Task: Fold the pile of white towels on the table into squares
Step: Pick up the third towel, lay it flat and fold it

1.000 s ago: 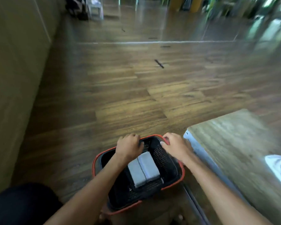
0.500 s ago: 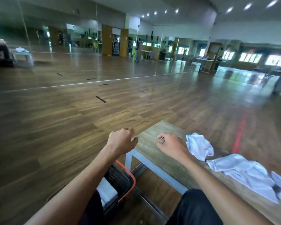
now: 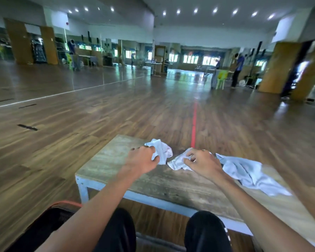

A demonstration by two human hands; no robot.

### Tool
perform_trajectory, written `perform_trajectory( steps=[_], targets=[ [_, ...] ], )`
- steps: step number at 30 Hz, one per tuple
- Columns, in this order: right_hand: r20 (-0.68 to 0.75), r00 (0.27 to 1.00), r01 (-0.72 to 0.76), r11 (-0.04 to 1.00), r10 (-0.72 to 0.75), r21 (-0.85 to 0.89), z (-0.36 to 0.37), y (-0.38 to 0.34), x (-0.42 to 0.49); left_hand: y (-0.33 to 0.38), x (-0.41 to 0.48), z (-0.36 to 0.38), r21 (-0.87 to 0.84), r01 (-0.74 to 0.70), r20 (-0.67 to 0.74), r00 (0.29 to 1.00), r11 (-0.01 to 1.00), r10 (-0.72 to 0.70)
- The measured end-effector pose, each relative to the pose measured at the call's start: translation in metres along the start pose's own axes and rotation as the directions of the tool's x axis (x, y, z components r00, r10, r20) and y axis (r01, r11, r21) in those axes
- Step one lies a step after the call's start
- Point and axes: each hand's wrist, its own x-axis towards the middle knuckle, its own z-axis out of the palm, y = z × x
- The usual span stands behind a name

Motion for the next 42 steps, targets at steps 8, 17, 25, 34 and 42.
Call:
perform_trajectory(
  steps=[8,17,25,34,42],
  targets=[
    [0.072,0.987,-0.142,0.99,0.141,0.003,-0.001,0.072,-0.008,0.04,0.028,0.036,-0.065,-0.095,0.091,0.991,0.993,0.101],
    [0.134,0.986,-0.105,0.994,0.104,-0.002,0.068,0.109,0.046,0.048,0.08,0.112,-0.11,-0.112,0.117,0.985,0.988,0.125],
    [0.071,0.995,0.083,0.982,-0.071,-0.171,0.127,0.13,0.133,0.066,0.141,0.199,-0.117,-0.146,0.145,0.976,0.982,0.162],
    [0.033,0.976,0.218,0.963,-0.215,-0.158,0.149,0.129,0.145,0.053,0.151,0.219,-0.099,-0.359,-0.12,0.93,0.928,0.347],
    [-0.094,0.959,0.257,0.96,-0.268,-0.113,0.079,0.084,0.117,0.05,0.138,0.114,-0.109,-0.396,-0.113,0.916,0.912,0.385]
  ],
)
